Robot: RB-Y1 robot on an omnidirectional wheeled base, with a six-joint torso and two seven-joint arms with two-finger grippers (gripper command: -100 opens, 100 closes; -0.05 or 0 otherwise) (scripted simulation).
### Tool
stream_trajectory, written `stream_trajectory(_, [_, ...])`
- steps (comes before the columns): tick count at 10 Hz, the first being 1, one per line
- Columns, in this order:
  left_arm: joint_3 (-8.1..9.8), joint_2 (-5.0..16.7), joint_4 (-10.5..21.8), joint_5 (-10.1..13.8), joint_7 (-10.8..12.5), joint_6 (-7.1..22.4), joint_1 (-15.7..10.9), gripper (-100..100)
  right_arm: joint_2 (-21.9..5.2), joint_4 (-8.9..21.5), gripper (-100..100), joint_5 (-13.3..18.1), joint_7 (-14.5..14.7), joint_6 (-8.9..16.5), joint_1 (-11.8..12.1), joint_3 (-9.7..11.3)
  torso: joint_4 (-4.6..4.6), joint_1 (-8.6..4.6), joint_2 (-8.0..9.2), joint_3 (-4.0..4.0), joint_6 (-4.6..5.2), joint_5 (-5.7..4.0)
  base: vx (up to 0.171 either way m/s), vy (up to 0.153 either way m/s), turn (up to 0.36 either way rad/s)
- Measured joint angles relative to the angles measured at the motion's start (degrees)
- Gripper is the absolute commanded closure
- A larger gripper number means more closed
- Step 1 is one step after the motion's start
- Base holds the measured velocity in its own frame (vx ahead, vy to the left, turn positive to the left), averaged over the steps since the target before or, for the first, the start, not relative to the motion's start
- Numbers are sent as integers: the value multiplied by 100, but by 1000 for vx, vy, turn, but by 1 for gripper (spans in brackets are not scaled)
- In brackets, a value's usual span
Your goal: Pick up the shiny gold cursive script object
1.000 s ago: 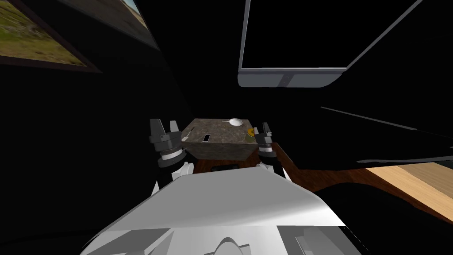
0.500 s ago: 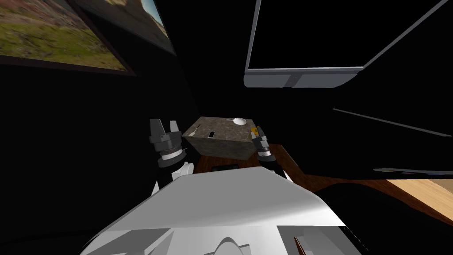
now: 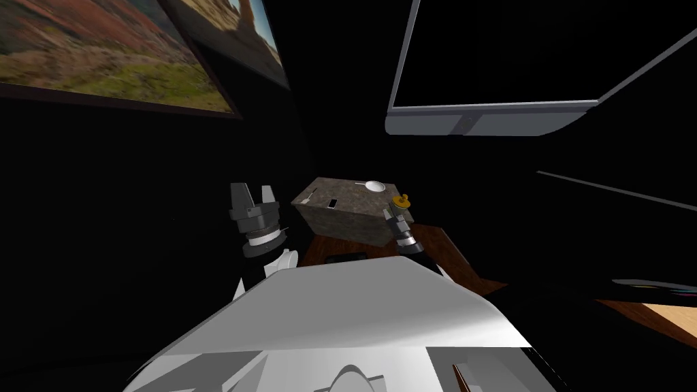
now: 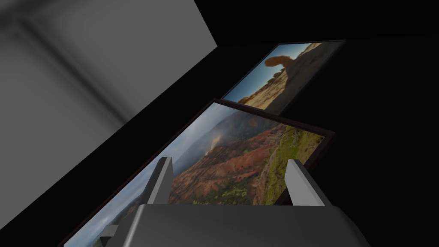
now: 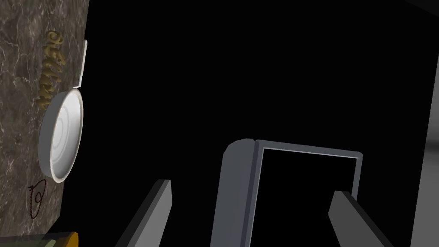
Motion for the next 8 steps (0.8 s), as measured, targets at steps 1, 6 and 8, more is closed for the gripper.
stream_trajectory(1, [-1, 0, 0, 0, 0, 0, -1, 0, -153, 39, -100, -62, 130, -12, 104, 124, 1, 5, 5, 3, -4, 1, -52, 49, 108])
stream_trajectory(6, [0, 0, 0, 0, 0, 0, 0, 0, -987, 252, -100, -396, 618, 19, 389, 498, -1, 0, -5, -3, 1, 0, -41, 62, 235])
stream_trajectory(8, [0, 0, 0, 0, 0, 0, 1, 0, -1386, 410, -100, -567, 805, -53, 530, 662, -2, -1, -9, -5, 2, 0, -17, 55, 211])
